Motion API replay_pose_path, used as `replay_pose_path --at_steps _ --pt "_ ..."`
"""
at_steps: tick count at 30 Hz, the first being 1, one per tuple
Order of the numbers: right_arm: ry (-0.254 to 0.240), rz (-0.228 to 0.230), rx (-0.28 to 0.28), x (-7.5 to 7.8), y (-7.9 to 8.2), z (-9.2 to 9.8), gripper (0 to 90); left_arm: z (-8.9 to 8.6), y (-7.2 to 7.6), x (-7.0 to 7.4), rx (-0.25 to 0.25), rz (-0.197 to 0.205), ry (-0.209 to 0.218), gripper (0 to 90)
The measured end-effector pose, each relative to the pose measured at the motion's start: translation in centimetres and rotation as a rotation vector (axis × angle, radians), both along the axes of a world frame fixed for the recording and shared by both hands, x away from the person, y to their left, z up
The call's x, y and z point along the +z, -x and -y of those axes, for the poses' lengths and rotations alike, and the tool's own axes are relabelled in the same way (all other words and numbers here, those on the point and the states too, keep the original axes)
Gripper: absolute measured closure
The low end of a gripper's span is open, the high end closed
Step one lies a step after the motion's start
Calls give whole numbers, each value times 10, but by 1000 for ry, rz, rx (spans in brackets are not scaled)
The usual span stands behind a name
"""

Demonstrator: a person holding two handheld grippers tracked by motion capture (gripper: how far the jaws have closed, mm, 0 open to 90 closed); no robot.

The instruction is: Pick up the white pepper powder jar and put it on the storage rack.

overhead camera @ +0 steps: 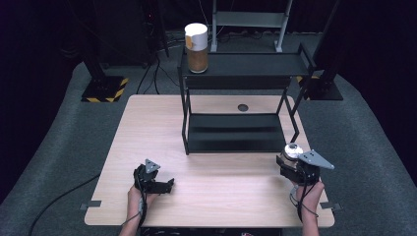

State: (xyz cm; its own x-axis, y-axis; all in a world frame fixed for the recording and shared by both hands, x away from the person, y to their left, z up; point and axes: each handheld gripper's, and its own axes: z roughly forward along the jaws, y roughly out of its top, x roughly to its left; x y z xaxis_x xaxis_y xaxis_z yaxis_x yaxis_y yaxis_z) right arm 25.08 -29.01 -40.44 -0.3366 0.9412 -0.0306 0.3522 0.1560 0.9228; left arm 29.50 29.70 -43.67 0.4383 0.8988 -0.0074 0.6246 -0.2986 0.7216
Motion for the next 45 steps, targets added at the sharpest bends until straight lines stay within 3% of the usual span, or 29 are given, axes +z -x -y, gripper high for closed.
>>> replay_pose_path --at_steps 45 --pt "32 -2 49 29 -45 -14 300 0 0 0 0 0 -1 0"
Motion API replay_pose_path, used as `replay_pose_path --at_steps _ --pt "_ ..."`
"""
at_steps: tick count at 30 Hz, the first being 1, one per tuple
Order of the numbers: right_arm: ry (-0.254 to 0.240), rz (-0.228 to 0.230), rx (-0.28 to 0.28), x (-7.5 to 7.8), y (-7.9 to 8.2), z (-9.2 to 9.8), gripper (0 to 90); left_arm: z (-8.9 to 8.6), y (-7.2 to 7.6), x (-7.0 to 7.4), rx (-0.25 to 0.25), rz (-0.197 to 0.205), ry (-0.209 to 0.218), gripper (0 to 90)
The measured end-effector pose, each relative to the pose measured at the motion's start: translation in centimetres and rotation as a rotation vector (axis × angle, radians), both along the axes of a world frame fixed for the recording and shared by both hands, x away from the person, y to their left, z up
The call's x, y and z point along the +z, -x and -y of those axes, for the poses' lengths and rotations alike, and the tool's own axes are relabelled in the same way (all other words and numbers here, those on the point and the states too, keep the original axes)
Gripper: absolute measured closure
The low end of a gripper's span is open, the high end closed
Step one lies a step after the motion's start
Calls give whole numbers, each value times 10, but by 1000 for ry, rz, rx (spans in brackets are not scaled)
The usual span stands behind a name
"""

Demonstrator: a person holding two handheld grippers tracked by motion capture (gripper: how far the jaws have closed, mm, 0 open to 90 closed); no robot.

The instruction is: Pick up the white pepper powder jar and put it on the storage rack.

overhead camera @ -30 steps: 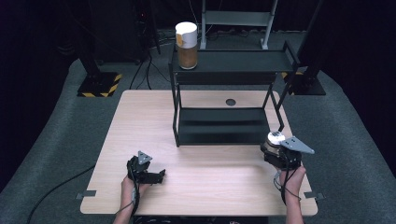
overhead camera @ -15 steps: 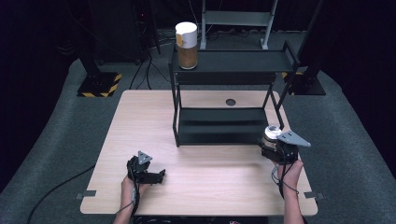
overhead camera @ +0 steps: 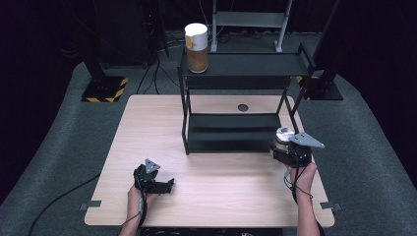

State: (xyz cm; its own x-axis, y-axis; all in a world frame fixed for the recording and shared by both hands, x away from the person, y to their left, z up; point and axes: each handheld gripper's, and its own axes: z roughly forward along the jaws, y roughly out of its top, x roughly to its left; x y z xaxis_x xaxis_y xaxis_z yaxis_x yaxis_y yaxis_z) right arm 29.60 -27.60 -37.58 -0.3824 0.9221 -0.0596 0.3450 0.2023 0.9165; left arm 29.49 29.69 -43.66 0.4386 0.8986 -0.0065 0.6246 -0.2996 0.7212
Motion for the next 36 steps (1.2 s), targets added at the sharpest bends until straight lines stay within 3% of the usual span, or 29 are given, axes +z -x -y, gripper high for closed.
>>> replay_pose_path --at_steps 36 --pt "10 21 6 28 -34 -6 300 0 0 0 0 0 0 0"
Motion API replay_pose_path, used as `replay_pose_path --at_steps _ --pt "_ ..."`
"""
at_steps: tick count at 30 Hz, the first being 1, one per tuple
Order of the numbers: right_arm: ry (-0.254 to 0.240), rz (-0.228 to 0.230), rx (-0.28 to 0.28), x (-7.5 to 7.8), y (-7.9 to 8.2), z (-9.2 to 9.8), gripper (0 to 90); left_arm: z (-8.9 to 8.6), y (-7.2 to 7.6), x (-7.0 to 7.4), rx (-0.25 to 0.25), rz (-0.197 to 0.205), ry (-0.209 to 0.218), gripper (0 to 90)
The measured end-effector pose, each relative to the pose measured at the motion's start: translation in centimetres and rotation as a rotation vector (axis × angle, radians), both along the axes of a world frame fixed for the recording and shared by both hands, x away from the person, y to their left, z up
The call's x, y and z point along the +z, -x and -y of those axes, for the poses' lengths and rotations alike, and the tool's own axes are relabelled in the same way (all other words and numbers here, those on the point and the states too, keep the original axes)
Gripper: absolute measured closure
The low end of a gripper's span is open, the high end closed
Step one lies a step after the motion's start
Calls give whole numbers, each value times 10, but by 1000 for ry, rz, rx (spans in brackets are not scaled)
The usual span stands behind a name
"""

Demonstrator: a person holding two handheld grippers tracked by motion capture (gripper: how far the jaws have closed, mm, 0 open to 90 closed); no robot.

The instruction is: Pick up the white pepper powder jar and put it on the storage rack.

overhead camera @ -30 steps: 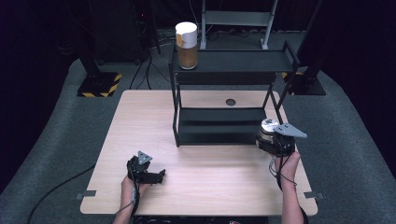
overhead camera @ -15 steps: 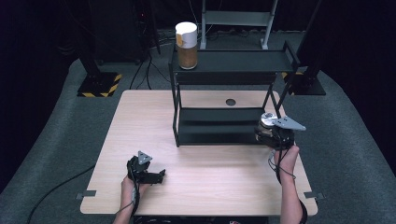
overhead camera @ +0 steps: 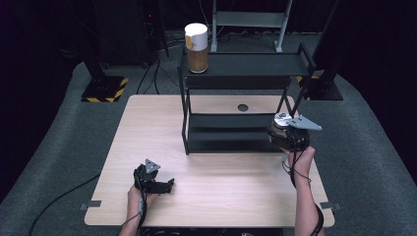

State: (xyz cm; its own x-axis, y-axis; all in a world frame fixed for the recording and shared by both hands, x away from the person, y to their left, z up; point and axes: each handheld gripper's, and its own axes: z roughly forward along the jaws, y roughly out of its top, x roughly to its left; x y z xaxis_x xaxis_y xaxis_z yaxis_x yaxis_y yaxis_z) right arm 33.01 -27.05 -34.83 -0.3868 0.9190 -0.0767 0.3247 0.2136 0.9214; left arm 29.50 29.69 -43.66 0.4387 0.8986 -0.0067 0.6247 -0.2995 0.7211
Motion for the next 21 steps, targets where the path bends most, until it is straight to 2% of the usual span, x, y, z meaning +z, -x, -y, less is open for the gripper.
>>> replay_pose_path --at_steps 21 --pt "-19 11 -16 16 -10 2 300 0 0 0 0 0 -1 0"
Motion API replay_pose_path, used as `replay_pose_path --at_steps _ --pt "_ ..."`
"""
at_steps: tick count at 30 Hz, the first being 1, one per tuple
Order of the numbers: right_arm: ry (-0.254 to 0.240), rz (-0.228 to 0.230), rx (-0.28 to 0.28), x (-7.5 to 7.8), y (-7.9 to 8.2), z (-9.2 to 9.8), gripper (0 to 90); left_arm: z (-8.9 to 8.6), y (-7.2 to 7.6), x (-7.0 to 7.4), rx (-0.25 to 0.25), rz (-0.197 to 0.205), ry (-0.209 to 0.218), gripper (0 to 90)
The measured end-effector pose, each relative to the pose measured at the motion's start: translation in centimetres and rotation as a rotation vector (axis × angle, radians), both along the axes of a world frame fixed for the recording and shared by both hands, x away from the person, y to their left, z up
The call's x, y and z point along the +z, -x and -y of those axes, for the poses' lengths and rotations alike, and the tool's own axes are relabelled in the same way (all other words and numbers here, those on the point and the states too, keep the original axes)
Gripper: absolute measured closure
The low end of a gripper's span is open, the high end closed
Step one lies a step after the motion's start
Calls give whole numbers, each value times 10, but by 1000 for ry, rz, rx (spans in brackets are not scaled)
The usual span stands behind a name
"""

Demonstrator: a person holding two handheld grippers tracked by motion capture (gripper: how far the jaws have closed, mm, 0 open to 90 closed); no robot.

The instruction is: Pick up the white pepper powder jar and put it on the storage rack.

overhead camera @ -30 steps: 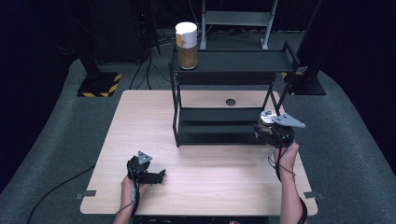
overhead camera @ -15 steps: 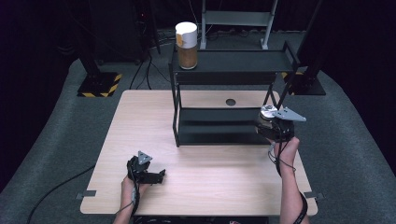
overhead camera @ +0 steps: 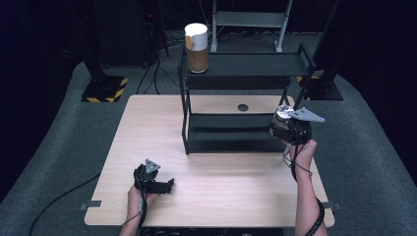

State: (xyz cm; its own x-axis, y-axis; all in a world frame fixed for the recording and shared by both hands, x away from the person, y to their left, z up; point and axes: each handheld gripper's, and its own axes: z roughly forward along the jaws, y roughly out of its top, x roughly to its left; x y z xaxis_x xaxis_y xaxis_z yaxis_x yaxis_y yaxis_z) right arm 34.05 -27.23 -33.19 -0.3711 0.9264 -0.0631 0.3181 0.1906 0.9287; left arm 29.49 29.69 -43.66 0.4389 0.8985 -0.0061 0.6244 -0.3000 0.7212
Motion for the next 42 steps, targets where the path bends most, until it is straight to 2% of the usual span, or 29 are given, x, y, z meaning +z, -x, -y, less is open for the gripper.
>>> replay_pose_path --at_steps 25,32,42 --pt "-7 24 0 26 -7 2 300 0 0 0 -1 0 0 0" --pt "-13 38 16 32 -11 2 301 0 0 0 0 0 0 0" --pt "-5 55 0 44 -13 1 301 0 0 0 0 0 0 0"
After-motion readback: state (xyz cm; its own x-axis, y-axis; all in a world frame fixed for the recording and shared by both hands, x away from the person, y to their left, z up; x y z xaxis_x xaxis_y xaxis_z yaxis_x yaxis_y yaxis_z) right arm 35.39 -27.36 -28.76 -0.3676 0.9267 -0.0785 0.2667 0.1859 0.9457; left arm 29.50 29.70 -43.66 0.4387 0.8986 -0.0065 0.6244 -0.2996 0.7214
